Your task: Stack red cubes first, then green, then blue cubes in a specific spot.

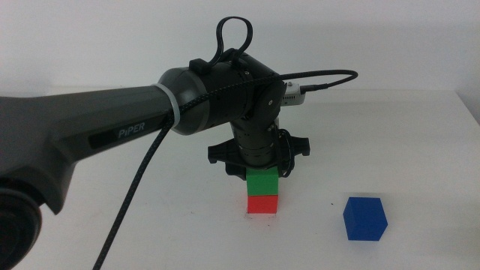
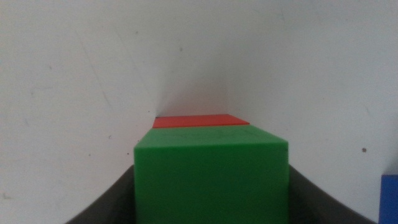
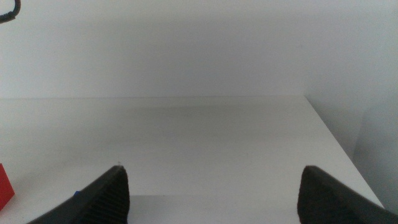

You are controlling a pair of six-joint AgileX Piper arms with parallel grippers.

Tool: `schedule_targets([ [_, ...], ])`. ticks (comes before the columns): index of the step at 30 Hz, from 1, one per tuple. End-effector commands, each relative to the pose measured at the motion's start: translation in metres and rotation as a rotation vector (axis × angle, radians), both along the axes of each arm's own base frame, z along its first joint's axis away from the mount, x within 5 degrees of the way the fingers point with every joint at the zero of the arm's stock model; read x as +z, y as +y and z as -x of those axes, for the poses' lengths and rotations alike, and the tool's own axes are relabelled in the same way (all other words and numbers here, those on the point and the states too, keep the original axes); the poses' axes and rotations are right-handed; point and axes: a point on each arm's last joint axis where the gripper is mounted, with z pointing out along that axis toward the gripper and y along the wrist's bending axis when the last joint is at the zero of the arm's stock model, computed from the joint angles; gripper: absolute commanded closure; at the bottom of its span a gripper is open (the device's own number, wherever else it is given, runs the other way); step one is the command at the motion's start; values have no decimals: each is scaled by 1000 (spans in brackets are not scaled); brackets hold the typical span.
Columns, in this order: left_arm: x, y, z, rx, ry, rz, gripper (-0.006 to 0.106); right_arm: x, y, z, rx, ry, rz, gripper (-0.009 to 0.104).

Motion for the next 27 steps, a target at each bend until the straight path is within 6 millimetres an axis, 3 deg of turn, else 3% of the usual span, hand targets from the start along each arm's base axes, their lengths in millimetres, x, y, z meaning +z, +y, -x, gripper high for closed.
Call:
schedule_targets([
  [1,-1,0,0,6,-5,1,89,0,-1,0,-9,-13,16,3],
  [7,-10,-3,-1,-1,11,3,88,0,-1,0,-9,-13,16,3],
  [10,-10,-3,-1,-1,11,3,80,0,-1,0,-9,-13,16,3],
  [11,-10,-3,-1,-6,16,3,32,0,-1,0,-9,-13,16,3],
  [15,3,-2,1,-54,-1,2,7,0,-1,0,-9,-13,16,3],
  [17,24,1,4,-78,-41,25,7,0,-1,0,-9,-13,16,3],
  [21,94,17,21,-232,-202,72,7,0,-1,0,-9,-13,16,3],
  [23,133,33,39,-309,-272,72,7,0,-1,0,-9,-13,16,3],
  [27,205,79,93,-518,-412,78,7,0,-1,0,-9,-13,16,3],
])
